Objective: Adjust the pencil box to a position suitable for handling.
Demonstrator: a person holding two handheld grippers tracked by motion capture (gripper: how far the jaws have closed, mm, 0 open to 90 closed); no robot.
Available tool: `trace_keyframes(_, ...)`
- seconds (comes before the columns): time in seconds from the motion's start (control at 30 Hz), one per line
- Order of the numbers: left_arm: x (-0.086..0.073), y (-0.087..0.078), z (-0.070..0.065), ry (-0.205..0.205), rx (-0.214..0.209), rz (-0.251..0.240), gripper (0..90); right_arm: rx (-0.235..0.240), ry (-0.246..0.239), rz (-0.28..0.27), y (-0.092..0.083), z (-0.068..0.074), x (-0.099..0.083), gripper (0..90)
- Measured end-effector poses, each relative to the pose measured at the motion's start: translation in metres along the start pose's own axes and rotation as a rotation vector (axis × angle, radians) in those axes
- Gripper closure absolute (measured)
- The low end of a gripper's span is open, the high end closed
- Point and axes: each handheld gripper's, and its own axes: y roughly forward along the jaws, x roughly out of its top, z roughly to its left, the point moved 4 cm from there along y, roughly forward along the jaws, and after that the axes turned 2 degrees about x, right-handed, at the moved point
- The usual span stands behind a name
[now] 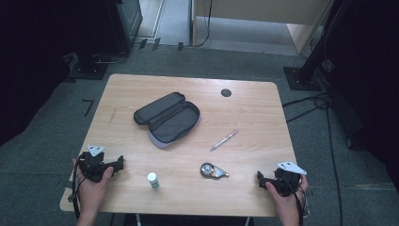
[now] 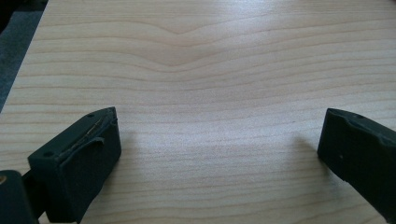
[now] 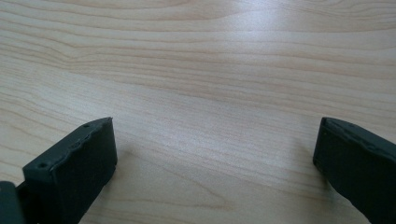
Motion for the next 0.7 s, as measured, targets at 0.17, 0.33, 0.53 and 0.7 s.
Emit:
trace_keyframes(0.17, 0.000, 0.000, 0.000, -0.001, 0.000, 0.000, 0.0, -0.017, -0.003, -0.019, -0.004, 0.002, 0.001, 2.2)
trace_keyframes(0.33, 0.000, 0.000, 0.000, -0.001, 0.000, 0.000, 0.0, -0.010, -0.003, -0.055, -0.011, 0.014, 0.015, 9.1)
trace_keyframes(0.53, 0.000, 0.000, 0.000, 0.000, 0.000, 0.001, 0.0, -0.010, -0.015, -0.102, -0.014, 0.029, 0.038, 13.9)
trace_keyframes(0.7, 0.000, 0.000, 0.000, 0.000, 0.000, 0.001, 0.0, 0.027, -0.044, -0.115, -0.011, 0.045, 0.062, 16.5)
